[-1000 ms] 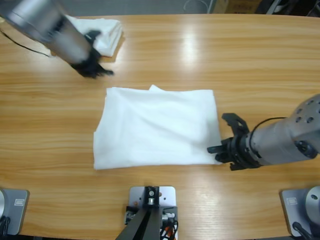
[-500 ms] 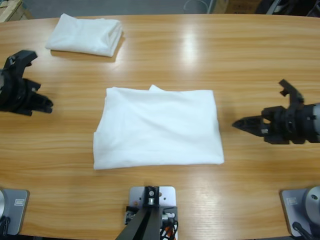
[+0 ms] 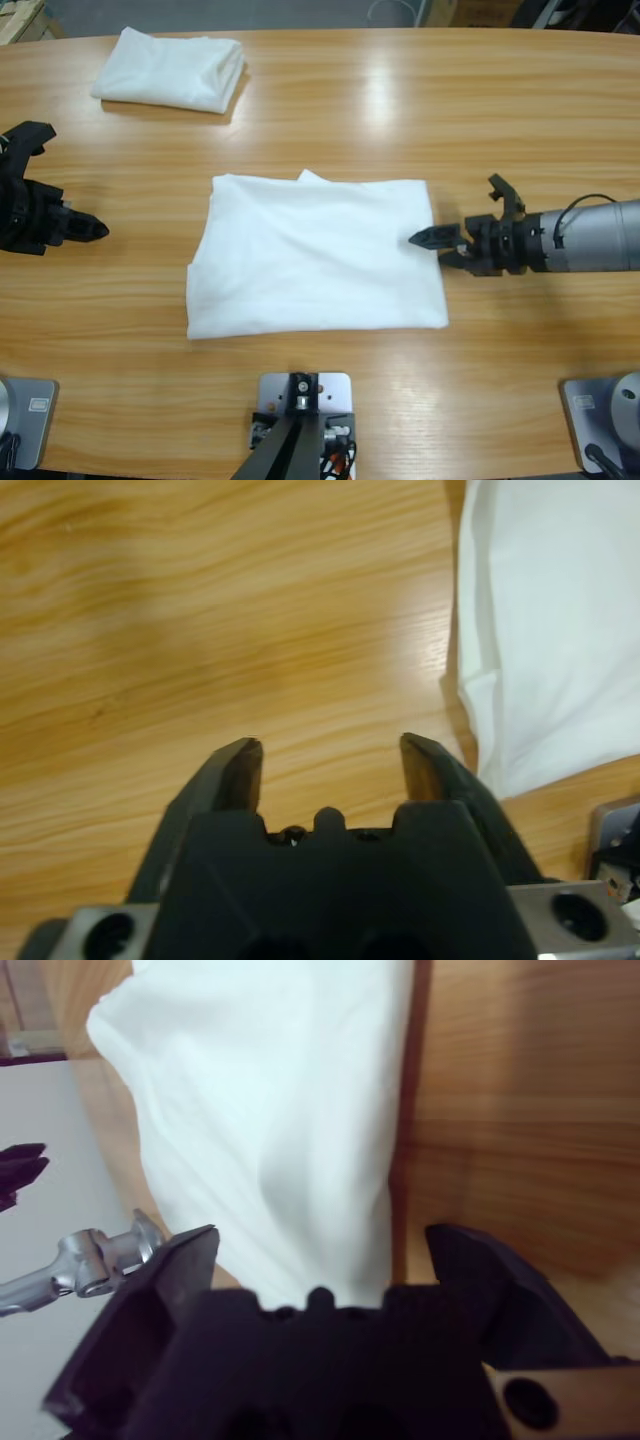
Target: Fold clothes
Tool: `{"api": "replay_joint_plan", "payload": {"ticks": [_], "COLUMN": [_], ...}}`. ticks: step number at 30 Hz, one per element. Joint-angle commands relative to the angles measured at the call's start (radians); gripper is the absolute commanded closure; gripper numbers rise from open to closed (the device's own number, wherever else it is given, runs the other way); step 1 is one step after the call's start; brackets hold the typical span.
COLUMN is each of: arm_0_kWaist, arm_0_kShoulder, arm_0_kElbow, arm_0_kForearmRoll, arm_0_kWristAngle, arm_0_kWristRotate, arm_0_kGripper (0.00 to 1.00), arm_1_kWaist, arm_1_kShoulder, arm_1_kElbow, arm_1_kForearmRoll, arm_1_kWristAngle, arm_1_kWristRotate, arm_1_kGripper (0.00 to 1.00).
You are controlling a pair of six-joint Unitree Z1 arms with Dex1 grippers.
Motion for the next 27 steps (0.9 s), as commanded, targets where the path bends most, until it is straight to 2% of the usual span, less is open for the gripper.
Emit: {"api": "replay_joint_plan", "payload": {"ticks": [1,5,10,11,12,20,24,27], "arm_0_kWaist": [-0.007,-0.007,-0.007,-0.007,-0.007,-0.007,-0.007,-0.007], "arm_0_kShoulder": [-0.026,-0.041,-0.065,-0.065,-0.066,-0.087,-0.100,-0.112], "arm_0_kElbow": [0.041,0.057,0.061,0.062,0.064,0.087,0.088,0.095], "arm_0_kForearmRoll": [-0.010,-0.010,-0.009,-0.009,-0.009,-0.009,-0.009,-0.009], "arm_0_kWristAngle": [-0.010,-0.011,-0.011,-0.011,-0.011,-0.011,-0.011,-0.011], "arm_0_kWristRotate": [-0.012,-0.012,-0.013,-0.013,-0.013,-0.012,-0.010,-0.011], "arm_0_kGripper": [0.009,0.009,0.009,0.009,0.007,0.004,0.004,0.004], "arm_1_kWaist": [-0.003,-0.003,-0.003,-0.003,-0.002,0.004,0.010,0.032], "arm_1_kShoulder": [0.178,0.296,0.537,0.578,0.591,0.519,0.342,0.155], "arm_1_kElbow": [0.062,0.100,0.257,0.273,0.273,0.274,0.275,0.274], "arm_1_kForearmRoll": [-0.131,-0.302,-0.742,-0.803,-0.809,-0.834,-0.669,-0.448], "arm_1_kWristAngle": [0.043,0.063,0.074,0.089,0.098,0.112,0.039,-0.049], "arm_1_kWristRotate": [0.004,0.007,0.005,-0.007,-0.026,-0.055,-0.066,-0.065], "arm_1_kGripper": [0.266,0.293,0.788,0.921,0.992,1.000,1.000,1.000]}}
